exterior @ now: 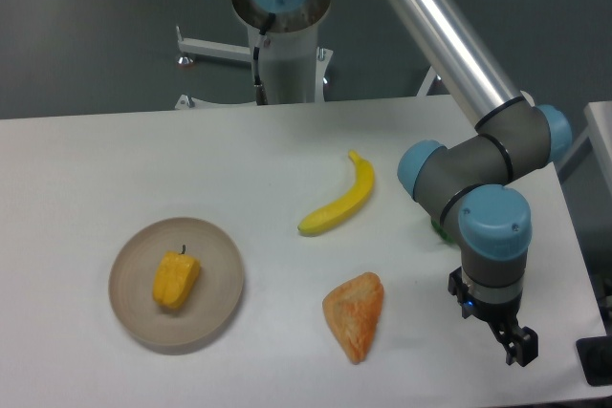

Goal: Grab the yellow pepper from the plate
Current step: 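Move the gripper across the table to above the yellow pepper on the plate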

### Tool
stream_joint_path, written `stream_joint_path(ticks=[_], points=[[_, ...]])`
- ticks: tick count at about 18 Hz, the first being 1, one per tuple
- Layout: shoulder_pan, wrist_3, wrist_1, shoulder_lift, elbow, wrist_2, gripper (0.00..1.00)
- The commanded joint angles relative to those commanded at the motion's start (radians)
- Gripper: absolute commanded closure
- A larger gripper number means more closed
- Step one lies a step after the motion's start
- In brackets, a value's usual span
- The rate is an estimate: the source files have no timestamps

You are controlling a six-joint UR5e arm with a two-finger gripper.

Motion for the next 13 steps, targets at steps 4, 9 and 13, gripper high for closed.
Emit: stream_joint_path(ticks=[4, 9, 13], points=[[-0.009, -0.021, 0.003, 0.017, -0.017, 0.0, 0.0], [-0.018, -0.064, 0.0, 0.092, -0.107, 0.0, 0.0], [-0.028, -0.159, -0.005, 0.175, -0.198, -0.008, 0.0]])
